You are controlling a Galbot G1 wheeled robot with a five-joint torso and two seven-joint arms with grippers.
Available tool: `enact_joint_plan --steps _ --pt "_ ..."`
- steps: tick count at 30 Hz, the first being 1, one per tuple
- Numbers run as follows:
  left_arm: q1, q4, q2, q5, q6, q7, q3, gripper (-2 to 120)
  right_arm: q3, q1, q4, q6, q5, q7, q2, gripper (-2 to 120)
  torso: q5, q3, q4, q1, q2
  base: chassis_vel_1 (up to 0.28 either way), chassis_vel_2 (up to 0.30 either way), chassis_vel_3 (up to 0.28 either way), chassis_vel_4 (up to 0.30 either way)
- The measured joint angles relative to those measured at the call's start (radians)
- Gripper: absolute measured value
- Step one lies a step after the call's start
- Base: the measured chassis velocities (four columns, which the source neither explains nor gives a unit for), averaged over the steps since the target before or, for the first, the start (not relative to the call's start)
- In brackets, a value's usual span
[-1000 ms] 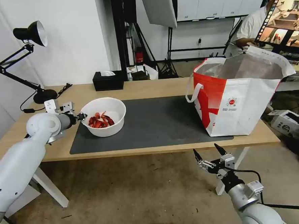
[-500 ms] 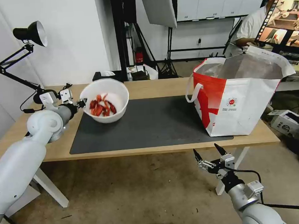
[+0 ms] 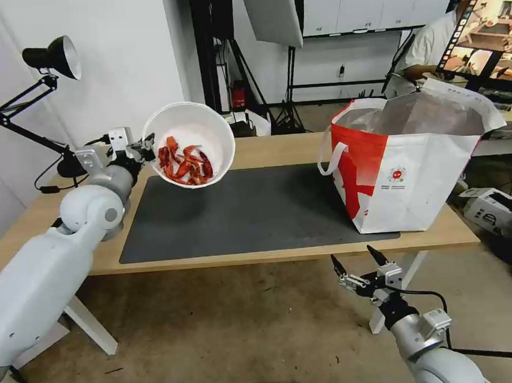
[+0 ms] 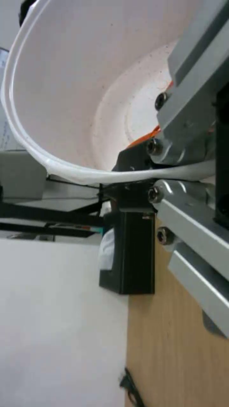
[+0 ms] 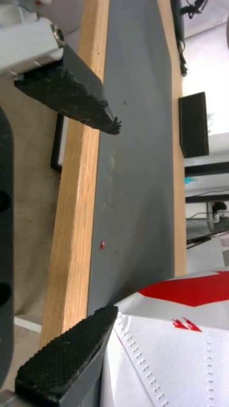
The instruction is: Pick up the trash from the table and place it into the takeout bag.
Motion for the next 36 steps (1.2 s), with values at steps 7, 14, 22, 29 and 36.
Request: enact_joint_plan --steps 7,14,22,29,36 --pt "-0.069 0.001 -0.065 -0.059 0.058 -0.023 0.072 0 0.0 0.0 0.0 0.0 0.0 0.0 0.0 100 0.0 0.0 -0.0002 0.0 0.0 0.0 0.0 0.0 0.0" --pt "-0.157 0.042 -0.122 -0.065 0.067 -0.041 0.138 0 0.0 0.0 0.0 0.0 0.0 0.0 0.0 100 0.0 0.0 0.0001 0.0 0.0 0.0 0.0 0.0 0.0" --pt "-0.365 0.159 -0.309 -0.1 0.08 -0.072 0.269 0 0.0 0.0 0.0 0.0 0.0 0.0 0.0 100 0.0002 0.0 -0.0004 0.0 0.0 0.0 0.0 0.0 0.0" --pt "-0.476 0.23 -0.41 -0.121 0.092 -0.086 0.293 0 0.0 0.0 0.0 0.0 0.0 0.0 0.0 100 0.0 0.0 0.0002 0.0 0.0 0.0 0.0 0.0 0.0" --pt "-0.514 0.27 -0.491 -0.118 0.093 -0.101 0.301 0 0.0 0.0 0.0 0.0 0.0 0.0 0.0 100 0.0001 0.0 0.0 0.0 0.0 0.0 0.0 0.0 0.0"
